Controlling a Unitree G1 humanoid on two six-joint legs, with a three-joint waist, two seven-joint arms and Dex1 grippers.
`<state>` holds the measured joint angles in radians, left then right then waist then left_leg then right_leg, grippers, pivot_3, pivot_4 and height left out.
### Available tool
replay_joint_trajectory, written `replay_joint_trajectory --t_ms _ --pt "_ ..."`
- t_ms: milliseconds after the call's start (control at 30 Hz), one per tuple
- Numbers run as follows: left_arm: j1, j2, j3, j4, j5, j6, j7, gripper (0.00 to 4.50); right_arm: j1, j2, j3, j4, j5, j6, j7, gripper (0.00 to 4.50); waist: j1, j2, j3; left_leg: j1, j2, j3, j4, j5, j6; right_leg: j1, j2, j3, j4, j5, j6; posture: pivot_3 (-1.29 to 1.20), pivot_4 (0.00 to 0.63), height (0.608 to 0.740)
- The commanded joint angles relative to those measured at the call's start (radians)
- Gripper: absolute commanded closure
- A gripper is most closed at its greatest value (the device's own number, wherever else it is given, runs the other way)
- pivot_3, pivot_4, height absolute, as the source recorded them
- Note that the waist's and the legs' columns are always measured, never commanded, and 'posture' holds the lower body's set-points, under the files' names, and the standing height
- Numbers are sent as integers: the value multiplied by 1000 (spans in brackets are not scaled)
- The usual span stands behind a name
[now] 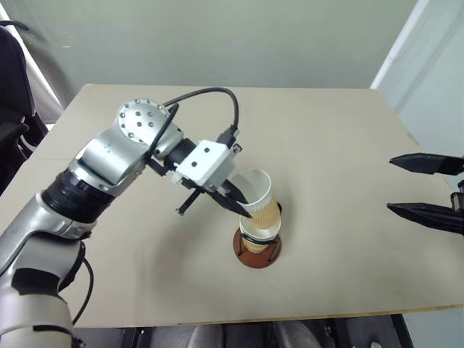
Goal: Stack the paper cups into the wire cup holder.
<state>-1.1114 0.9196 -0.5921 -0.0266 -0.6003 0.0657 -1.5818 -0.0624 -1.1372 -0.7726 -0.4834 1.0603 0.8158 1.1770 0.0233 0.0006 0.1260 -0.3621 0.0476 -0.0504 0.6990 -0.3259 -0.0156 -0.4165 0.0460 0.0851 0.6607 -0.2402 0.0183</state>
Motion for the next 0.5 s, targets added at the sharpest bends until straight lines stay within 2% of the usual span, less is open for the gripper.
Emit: replay_joint_trajectory --t_ms 33,100,200,500 --pt "-26 9 -4 -2 1 -21 -33 4469 -3 -2 -46 -22 20 -2 -10 415 0 0 0 0 0 0 0 0 0 0 0 0 0 0 0 0 150 740" --pt "-26 9 -10 -4 2 -20 -33 4469 -3 -1 -44 -21 18 -4 -11 415 0 0 0 0 0 0 0 0 0 0 0 0 0 0 0 0 150 740" --pt "-20 1 -13 -8 10 0 -33 3873 -3 1 -39 -22 14 -9 -12 415 0 0 0 0 0 0 0 0 0 0 0 0 0 0 0 0 150 740" --pt "-15 -5 -4 -10 27 8 -33 647 -13 -5 -17 -9 1 -22 -8 415 0 0 0 0 0 0 0 0 0 0 0 0 -1 0 0 0 150 740"
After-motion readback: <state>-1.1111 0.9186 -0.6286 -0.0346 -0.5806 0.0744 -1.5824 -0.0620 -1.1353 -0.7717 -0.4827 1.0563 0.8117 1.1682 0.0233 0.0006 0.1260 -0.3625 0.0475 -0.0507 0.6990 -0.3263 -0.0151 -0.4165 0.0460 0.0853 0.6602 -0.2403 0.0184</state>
